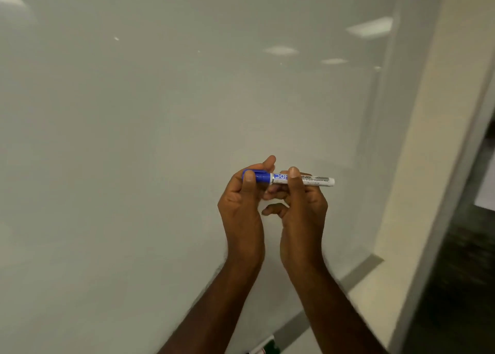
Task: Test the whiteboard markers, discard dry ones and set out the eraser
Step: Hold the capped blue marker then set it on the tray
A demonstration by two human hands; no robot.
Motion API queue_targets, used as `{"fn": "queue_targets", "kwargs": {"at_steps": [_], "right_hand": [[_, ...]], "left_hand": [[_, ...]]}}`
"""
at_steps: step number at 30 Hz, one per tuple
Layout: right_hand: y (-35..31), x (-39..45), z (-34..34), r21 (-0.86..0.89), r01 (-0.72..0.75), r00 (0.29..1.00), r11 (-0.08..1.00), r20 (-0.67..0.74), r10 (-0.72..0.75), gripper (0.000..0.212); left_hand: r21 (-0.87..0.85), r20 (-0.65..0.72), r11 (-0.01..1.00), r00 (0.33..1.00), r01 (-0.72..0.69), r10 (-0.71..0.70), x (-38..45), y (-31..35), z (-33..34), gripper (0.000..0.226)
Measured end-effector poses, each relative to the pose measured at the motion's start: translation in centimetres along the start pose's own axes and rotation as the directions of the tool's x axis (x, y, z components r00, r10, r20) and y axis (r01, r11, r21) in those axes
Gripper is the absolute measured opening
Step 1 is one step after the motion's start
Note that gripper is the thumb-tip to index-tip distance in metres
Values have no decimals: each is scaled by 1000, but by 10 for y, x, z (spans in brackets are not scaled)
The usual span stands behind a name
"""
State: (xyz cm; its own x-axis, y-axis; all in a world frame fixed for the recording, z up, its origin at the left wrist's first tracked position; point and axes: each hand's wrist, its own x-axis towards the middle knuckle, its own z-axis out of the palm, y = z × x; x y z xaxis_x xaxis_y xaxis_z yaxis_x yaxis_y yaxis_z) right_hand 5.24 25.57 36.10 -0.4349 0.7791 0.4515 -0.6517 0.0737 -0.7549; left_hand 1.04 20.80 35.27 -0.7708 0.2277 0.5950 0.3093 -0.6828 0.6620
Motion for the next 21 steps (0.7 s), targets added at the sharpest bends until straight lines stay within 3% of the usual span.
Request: {"fn": "queue_targets", "kwargs": {"at_steps": [7, 11, 15, 17, 21], "right_hand": [[-6, 22, -97, -148, -141, 989, 979, -73, 131, 31], [-7, 24, -160, -132, -226, 973, 965, -75, 217, 26], [-1, 17, -218, -95, -263, 956, 960, -158, 246, 28], [4, 13, -242, -99, -273, 947, 957, -203, 249, 26], [17, 6, -283, -133, -316, 925, 939, -263, 274, 28]], "left_hand": [[309, 171, 948, 985, -70, 17, -20, -53, 10, 10], [364, 333, 927, 942, -84, -45, -30, -85, 19, 11], [403, 406, 913, 907, -64, -116, -46, -127, 27, 11], [412, 459, 904, 883, -113, -99, -53, -149, 32, 12], [436, 614, 832, 789, -342, 3, -66, -196, 36, 17]]}}
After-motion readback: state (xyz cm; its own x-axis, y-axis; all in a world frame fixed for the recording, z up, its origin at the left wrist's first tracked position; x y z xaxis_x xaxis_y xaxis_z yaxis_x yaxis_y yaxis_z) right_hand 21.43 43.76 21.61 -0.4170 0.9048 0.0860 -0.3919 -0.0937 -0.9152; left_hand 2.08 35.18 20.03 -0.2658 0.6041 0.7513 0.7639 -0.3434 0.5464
